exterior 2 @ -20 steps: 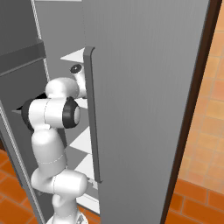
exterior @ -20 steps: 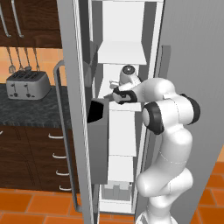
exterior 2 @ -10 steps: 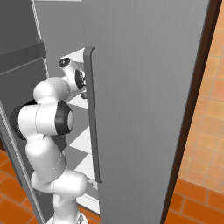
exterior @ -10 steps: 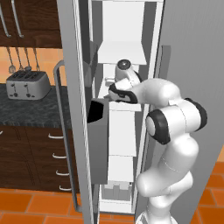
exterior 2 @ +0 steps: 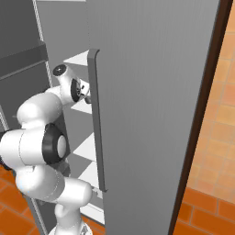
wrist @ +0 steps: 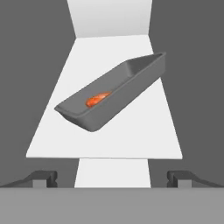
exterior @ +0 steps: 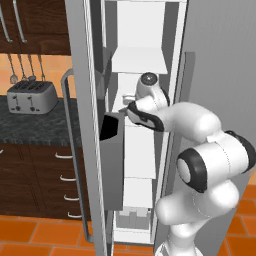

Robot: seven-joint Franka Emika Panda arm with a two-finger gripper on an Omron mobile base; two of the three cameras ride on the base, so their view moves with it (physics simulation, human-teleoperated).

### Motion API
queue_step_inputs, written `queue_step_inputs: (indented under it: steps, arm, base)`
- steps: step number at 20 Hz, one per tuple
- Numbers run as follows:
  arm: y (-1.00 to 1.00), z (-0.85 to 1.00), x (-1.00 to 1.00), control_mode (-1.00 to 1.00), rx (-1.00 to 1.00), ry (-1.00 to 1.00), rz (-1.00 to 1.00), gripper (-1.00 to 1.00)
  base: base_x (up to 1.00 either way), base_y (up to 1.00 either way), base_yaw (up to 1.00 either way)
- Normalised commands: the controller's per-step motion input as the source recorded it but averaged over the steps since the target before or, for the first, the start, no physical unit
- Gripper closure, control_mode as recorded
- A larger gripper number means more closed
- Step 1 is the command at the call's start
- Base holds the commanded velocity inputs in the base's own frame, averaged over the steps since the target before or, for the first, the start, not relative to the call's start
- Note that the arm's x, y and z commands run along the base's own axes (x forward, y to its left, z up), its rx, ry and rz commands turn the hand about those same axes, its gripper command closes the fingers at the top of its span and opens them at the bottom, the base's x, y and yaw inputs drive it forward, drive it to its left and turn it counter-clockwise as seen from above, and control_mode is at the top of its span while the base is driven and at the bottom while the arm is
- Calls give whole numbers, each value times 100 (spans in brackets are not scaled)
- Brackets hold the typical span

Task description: Take the meat container that has the shrimp and place it on the second highest rack of the freezer. Then take the vegetable container that has the eggplant and lemon wedge and place it on the highest rack of the freezer.

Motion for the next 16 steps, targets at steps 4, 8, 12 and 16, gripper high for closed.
queue_step_inputs:
  steps: [4,8,12,16]
  arm:
    - [-1,47,-51,-100,0,-3,0,-100]
    - [-1,29,-70,-100,0,0,0,-100]
    - [0,19,-70,-100,0,0,3,-100]
    - [0,0,-77,-100,0,0,2,-100]
  base:
    - [0,0,0]
    - [0,0,0]
    - [0,0,0]
    - [0,0,0]
